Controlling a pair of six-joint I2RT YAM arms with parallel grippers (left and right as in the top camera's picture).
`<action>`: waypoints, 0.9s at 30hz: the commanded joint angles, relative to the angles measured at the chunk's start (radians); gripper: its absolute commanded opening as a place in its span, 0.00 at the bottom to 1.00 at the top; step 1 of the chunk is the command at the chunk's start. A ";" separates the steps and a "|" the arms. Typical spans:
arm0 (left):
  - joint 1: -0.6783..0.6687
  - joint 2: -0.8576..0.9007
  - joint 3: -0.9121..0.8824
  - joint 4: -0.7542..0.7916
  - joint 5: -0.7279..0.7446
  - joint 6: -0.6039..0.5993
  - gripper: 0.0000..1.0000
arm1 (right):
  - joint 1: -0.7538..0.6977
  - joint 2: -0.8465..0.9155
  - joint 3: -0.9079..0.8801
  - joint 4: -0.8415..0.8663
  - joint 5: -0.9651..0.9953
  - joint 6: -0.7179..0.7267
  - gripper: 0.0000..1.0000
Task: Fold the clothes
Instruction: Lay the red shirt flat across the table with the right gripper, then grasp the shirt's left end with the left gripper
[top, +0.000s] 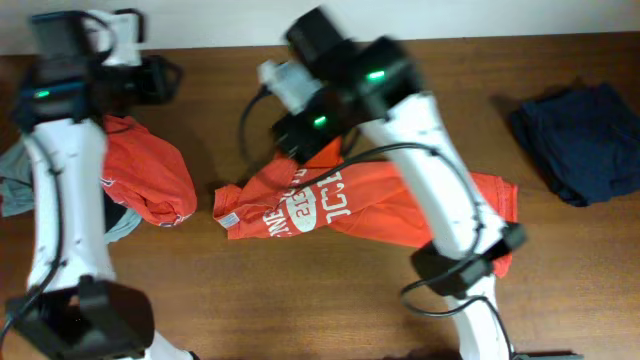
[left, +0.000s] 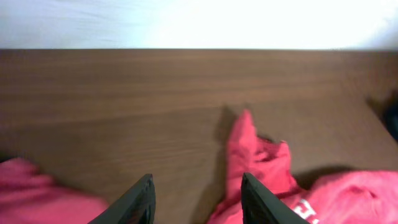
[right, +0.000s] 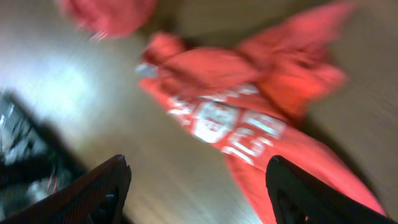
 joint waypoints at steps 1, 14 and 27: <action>-0.127 0.108 0.017 0.029 -0.040 0.035 0.44 | -0.150 -0.035 0.019 -0.006 0.097 0.143 0.75; -0.419 0.266 0.016 -0.103 -0.368 0.201 0.35 | -0.523 -0.032 -0.108 -0.006 0.093 0.172 0.79; -0.534 0.304 -0.016 -0.154 -0.514 0.214 0.36 | -0.540 -0.032 -0.270 0.047 0.093 0.167 0.79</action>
